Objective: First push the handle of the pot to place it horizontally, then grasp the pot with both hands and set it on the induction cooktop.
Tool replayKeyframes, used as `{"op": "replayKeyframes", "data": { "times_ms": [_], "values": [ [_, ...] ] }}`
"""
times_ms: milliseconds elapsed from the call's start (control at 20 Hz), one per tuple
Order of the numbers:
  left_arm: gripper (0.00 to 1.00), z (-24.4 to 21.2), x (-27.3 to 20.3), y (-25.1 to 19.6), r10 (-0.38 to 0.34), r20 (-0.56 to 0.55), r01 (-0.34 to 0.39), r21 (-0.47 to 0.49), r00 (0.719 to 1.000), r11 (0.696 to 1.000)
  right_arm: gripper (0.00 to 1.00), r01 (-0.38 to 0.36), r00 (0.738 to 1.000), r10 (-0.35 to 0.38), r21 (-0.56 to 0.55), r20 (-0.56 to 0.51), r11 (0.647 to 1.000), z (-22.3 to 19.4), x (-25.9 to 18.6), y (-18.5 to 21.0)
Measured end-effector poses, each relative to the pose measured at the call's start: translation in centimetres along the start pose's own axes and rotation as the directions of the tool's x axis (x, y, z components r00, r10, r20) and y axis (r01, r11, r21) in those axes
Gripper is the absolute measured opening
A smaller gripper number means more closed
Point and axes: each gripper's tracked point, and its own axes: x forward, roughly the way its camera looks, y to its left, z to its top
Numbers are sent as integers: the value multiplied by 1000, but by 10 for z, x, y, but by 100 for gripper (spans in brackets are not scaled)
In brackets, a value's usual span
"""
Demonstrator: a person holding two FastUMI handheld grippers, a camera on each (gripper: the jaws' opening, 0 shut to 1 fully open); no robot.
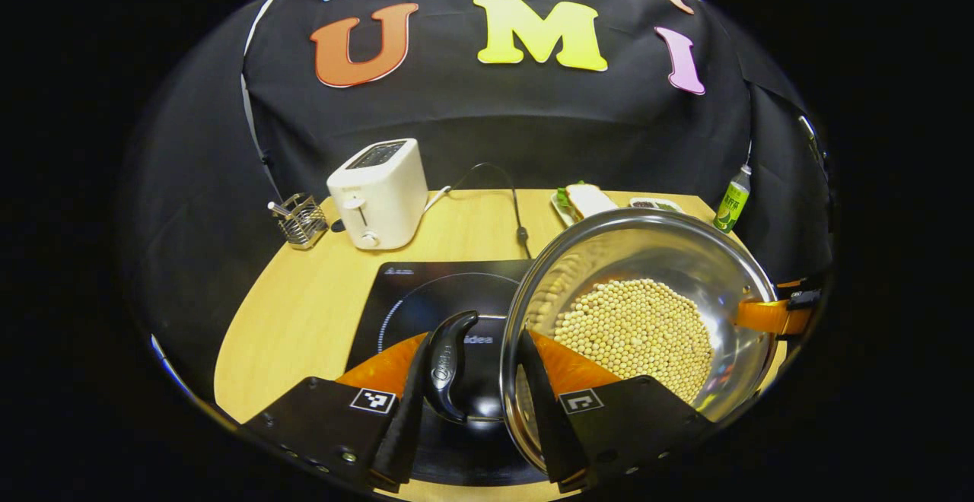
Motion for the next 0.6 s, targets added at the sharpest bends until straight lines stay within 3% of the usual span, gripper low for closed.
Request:
{"op": "replayKeyframes", "data": {
  "times_ms": [600],
  "values": [
    [63, 2, 23, 107, 30, -28, -30, -3, 999, 1000, 58, -35, 999, 35, -10, -39, 999, 14, 33, 105]
  ]
}}
